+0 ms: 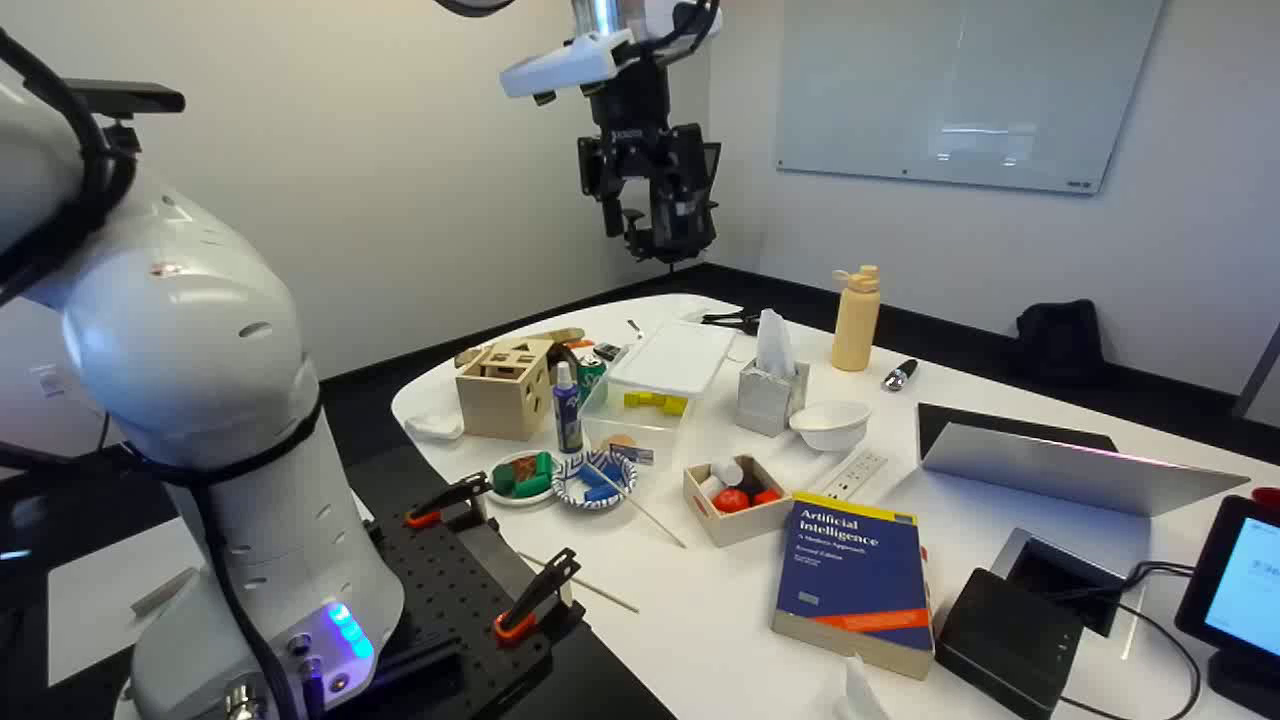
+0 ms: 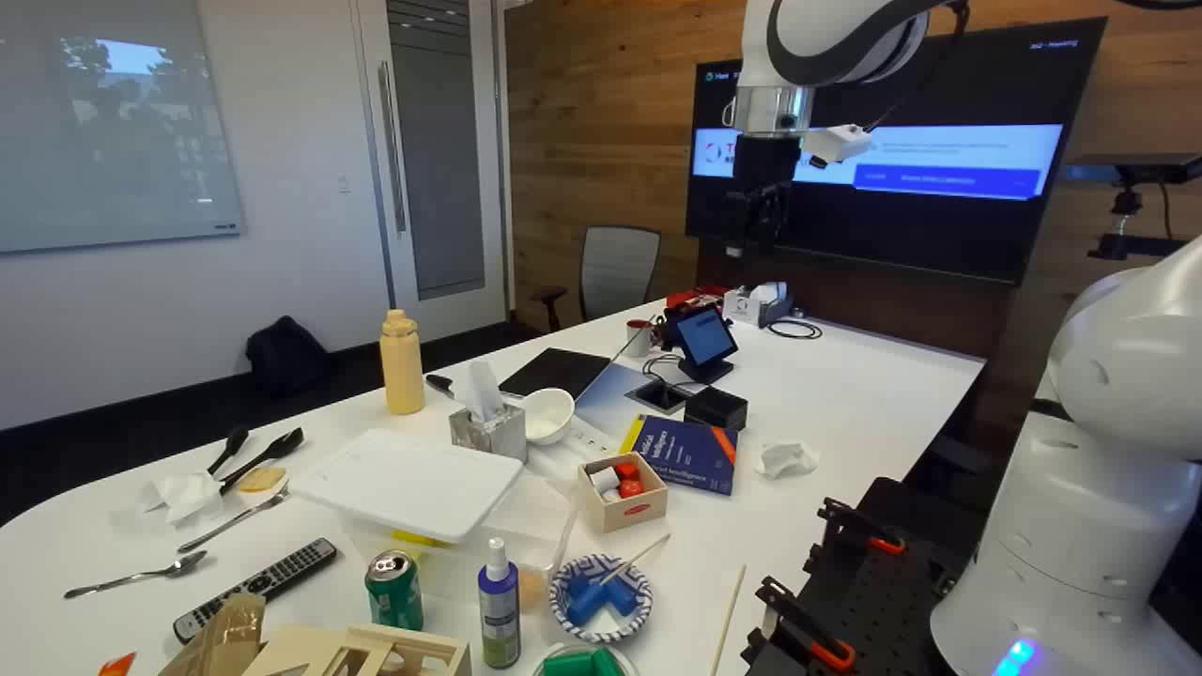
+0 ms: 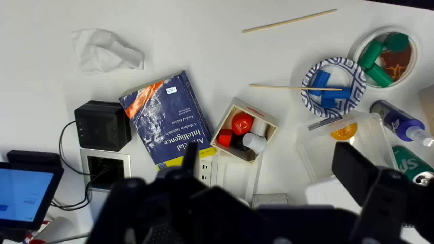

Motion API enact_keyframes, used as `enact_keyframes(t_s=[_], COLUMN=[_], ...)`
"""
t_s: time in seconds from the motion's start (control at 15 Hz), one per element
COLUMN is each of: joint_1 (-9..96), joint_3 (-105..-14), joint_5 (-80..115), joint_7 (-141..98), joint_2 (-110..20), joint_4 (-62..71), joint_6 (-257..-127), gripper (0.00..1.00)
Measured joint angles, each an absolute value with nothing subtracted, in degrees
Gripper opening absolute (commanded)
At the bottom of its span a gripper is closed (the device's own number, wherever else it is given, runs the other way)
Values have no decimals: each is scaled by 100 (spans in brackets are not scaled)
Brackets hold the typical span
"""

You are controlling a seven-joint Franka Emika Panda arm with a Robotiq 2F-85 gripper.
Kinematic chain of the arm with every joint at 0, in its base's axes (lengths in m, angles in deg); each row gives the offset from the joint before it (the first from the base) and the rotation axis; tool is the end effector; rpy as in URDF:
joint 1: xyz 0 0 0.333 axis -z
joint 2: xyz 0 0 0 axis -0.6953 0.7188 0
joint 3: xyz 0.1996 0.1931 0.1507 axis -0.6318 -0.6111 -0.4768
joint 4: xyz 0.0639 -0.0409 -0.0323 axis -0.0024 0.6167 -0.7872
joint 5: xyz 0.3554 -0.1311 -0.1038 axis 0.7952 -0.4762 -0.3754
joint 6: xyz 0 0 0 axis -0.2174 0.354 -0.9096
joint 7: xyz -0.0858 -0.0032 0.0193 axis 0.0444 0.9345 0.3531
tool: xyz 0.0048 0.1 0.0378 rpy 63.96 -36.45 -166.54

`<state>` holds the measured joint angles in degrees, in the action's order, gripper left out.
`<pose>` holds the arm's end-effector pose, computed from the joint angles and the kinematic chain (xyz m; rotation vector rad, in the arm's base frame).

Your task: Stir the bowl with the straw

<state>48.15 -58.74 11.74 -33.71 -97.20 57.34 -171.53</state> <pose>0.3626 -0.0685 0.4850 3.0317 0.0816 0.0986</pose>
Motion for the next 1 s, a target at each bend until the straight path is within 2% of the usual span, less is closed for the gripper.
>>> enact_keyframes(t_s=[0.67,1.0], joint_1=[4818,4787], joint_3=[-5900,-6240], joint_5=[1271,2093], joint_7=[-2728,-1155], joint_2=[-9525,-8151], joint_4=[5808,6336], joint_6=[-17324,-19534], gripper=[100,100])
